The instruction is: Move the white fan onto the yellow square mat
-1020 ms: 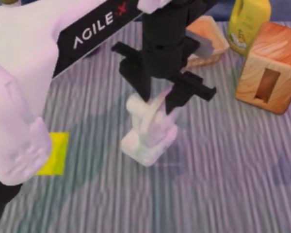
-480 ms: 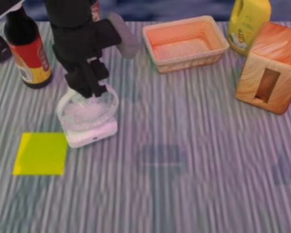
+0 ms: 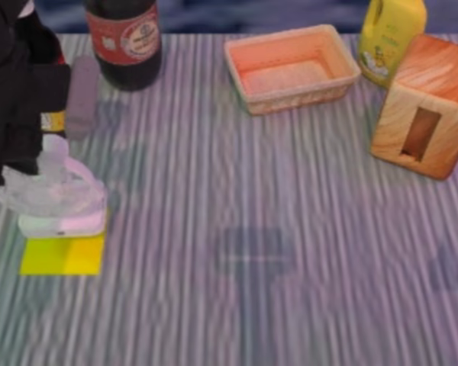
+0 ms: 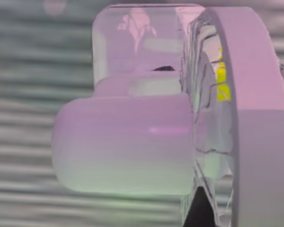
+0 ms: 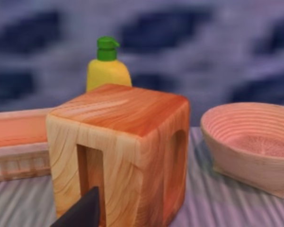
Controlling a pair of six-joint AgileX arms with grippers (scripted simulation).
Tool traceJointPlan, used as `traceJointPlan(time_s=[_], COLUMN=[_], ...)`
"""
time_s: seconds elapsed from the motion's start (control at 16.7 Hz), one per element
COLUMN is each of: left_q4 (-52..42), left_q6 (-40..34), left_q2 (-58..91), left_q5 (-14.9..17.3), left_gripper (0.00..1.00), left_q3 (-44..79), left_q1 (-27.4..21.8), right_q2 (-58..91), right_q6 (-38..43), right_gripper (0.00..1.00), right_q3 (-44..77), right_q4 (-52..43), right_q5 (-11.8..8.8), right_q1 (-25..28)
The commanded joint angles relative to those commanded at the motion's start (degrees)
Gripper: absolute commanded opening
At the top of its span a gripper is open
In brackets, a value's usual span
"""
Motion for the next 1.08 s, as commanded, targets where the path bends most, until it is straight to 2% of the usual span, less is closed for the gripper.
traceJointPlan(time_s=[0.18,0.54,0.84,1.08], left_q4=[1.1,1.3,8.0,8.9], left_q6=[4.2,4.4,4.5,4.6], left_q2=[-2.3,-2.2,-1.6,-1.5], left_q5=[-0.1,-0.1,-0.1,-0.1], left_gripper=[0.00,0.00,0.00,0.00], left_q3=[-3.6,-3.9,-9.8,-10.6], left_q1=[2.2,2.1,2.5,2.5], right_q2=[0.0,0.0,0.0,0.0], right_q6=[0.0,0.0,0.0,0.0], right_gripper=[1.00,1.00,1.00,1.00], right_q3=[0.0,0.0,0.0,0.0], right_q4=[0.0,0.0,0.0,0.0], right_q5=[0.0,0.0,0.0,0.0], right_q1=[0.0,0.0,0.0,0.0])
